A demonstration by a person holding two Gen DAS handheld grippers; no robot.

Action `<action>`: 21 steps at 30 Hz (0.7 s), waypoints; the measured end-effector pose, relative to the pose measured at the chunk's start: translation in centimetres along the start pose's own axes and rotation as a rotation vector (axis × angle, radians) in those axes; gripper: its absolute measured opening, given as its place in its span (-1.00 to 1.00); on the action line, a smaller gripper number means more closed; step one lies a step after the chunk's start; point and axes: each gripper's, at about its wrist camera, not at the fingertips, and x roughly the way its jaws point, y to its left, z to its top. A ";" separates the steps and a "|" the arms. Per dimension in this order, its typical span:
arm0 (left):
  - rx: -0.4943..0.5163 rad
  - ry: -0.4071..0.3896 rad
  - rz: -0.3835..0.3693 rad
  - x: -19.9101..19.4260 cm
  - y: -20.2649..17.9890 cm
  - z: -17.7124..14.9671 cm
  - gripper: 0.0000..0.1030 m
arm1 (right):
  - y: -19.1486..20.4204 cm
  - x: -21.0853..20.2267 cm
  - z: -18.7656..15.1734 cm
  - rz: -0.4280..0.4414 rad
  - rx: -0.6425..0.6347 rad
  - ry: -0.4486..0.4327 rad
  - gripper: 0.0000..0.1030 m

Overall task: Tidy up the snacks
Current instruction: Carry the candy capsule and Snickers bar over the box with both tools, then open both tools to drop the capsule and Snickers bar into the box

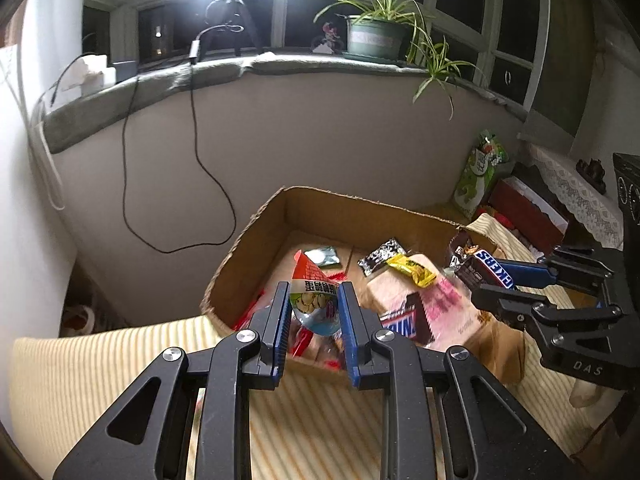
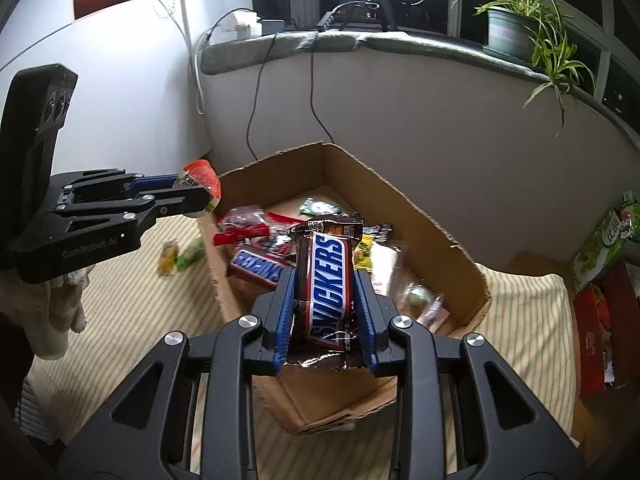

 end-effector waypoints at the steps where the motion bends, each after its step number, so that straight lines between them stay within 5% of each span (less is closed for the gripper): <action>1: 0.002 0.003 -0.002 0.3 -0.1 0.2 -0.58 | -0.2 0.0 -0.1 -0.002 0.001 0.001 -0.42; 21: 0.014 0.035 -0.019 3.8 -1.3 1.9 -0.58 | -2.8 2.1 -0.6 -0.025 0.025 0.035 -0.42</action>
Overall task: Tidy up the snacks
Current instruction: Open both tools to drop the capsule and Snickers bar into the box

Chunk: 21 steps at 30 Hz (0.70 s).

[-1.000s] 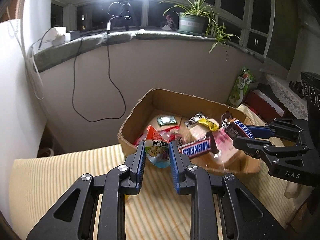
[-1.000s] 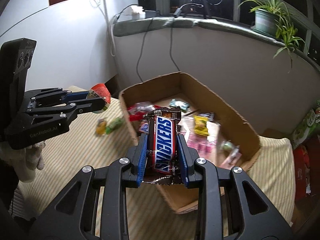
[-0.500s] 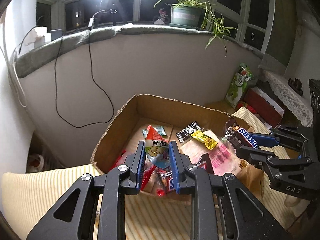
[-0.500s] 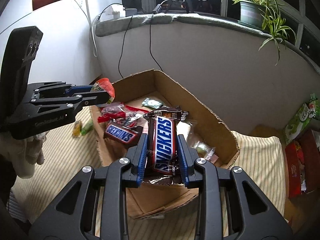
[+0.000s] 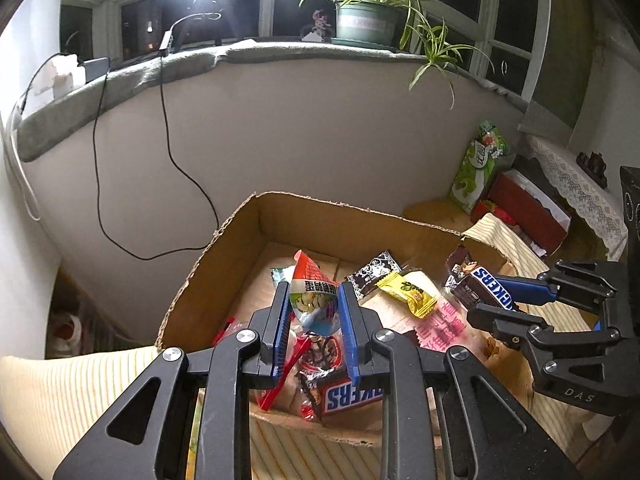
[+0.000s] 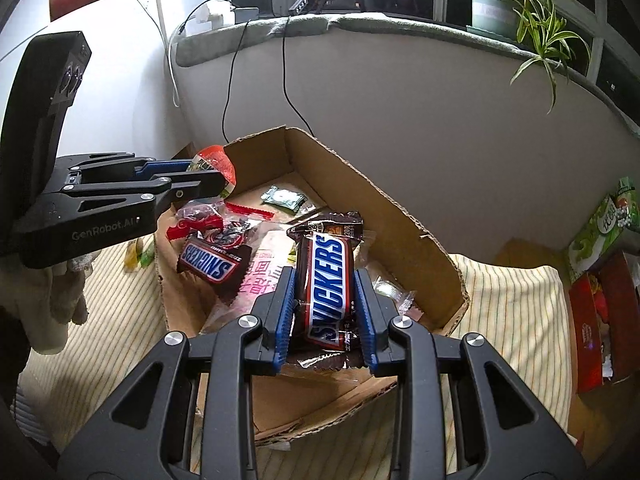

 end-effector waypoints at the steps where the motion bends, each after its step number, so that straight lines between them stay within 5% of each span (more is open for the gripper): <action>1: 0.000 0.001 0.000 0.1 0.0 0.0 -0.58 | 0.0 0.1 0.0 -0.001 0.001 0.001 -0.42; 15: 0.007 0.004 0.002 0.3 -0.4 0.1 -0.53 | -0.1 0.7 -0.1 -0.010 0.005 0.008 -0.42; 19: 0.012 -0.004 0.007 0.1 -0.6 0.2 -0.11 | -0.1 0.7 -0.1 -0.010 0.004 0.011 -0.37; 21: 0.011 -0.009 0.012 0.0 -0.6 0.2 0.08 | -0.1 0.5 0.0 -0.019 0.003 0.002 -0.11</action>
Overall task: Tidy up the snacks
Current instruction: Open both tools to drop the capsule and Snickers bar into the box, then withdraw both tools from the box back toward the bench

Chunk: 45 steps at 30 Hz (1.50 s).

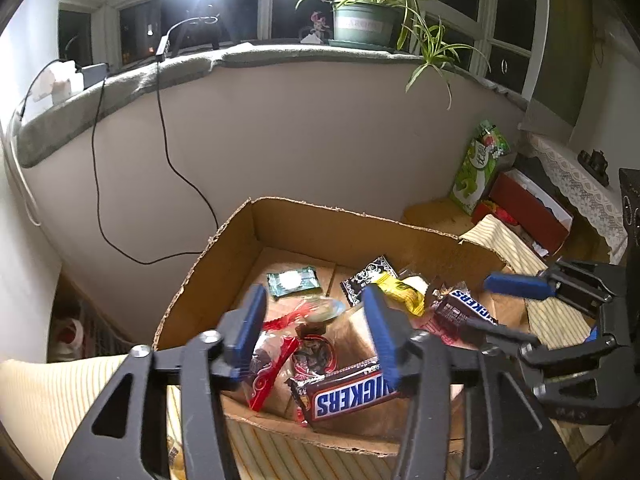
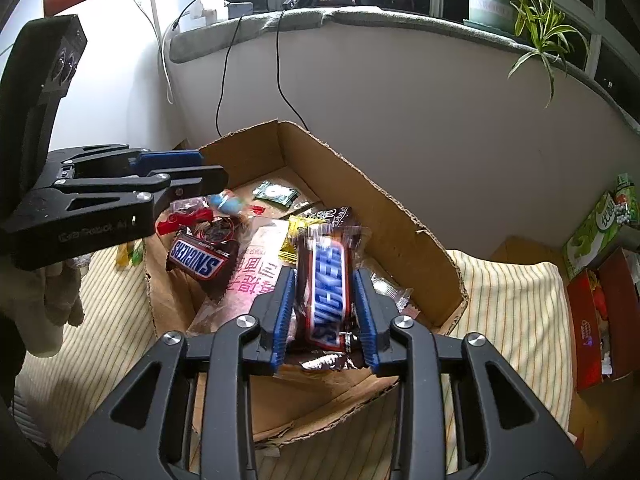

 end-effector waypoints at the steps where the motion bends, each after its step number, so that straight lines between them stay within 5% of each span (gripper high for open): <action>1: -0.001 0.000 0.003 0.0 0.0 0.0 0.09 | 0.0 -0.2 0.0 -0.003 0.000 -0.005 0.14; 4: -0.003 0.000 0.003 0.0 0.1 0.0 0.15 | 0.1 -0.6 0.0 -0.010 -0.008 -0.018 0.53; 10: -0.003 -0.002 0.006 -0.5 0.1 -0.1 0.36 | 0.7 -1.0 -0.1 -0.017 -0.028 -0.023 0.74; 28: -0.010 -0.051 0.023 -5.5 1.5 -1.6 0.41 | 3.9 -4.2 -0.1 -0.012 -0.057 -0.071 0.75; 38: -0.084 -0.071 0.075 -9.8 7.2 -4.3 0.41 | 8.9 -6.5 -0.9 0.104 -0.095 -0.128 0.75; 45: -0.147 -0.031 0.090 -10.1 10.4 -7.1 0.38 | 14.0 -5.0 -2.1 0.196 -0.147 -0.087 0.75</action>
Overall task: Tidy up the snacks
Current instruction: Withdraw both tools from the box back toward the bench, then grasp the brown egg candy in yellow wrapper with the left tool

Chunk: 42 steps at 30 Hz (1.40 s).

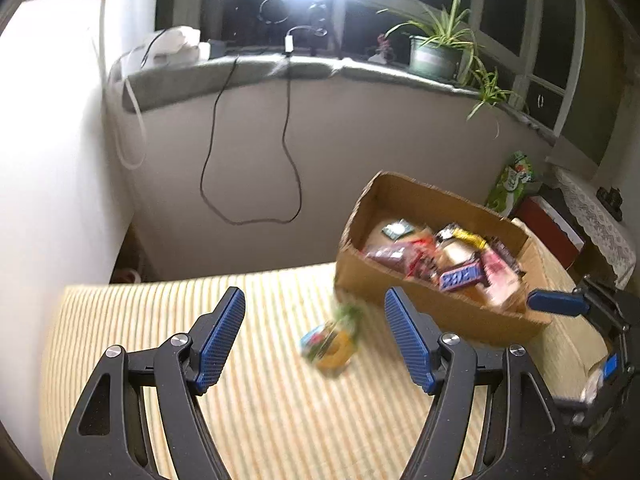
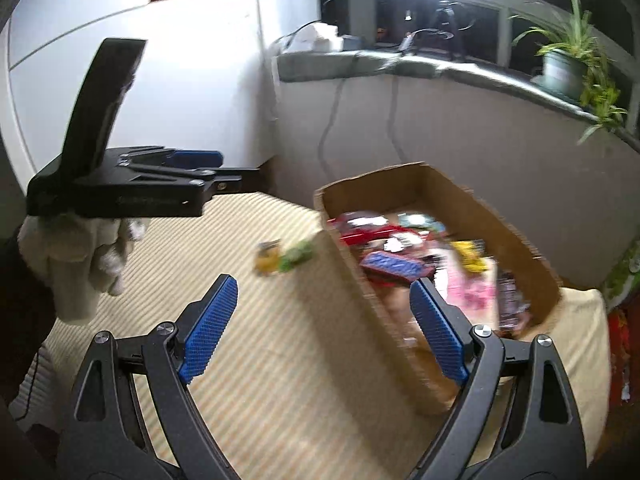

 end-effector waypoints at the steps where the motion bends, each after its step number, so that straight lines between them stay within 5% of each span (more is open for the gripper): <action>1: -0.005 0.007 -0.002 0.1 0.3 -0.3 0.36 | 0.5 0.4 -0.1 0.006 -0.007 0.007 0.75; 9: 0.004 0.073 -0.037 2.3 0.2 -2.4 0.21 | 2.7 3.8 -0.8 0.037 0.016 0.061 0.71; 13: 0.009 0.102 -0.055 4.0 -0.4 -2.8 0.18 | 1.3 4.8 -1.5 0.044 0.153 0.088 0.45; 16: 0.033 0.119 -0.057 5.0 -1.1 -3.0 0.14 | 0.8 5.9 -2.2 0.044 0.225 0.118 0.00; 24: 0.045 0.159 -0.042 7.3 -0.9 -3.2 -0.19 | 0.8 8.2 -2.7 0.007 0.270 0.153 -0.23; 36: 0.067 0.160 -0.007 7.0 1.2 -3.7 -0.66 | 1.6 11.1 -1.4 -0.043 0.255 0.177 -0.25; 42: 0.035 0.154 -0.008 6.2 3.4 -4.3 -0.68 | 2.3 12.8 0.1 -0.067 0.239 0.183 -0.25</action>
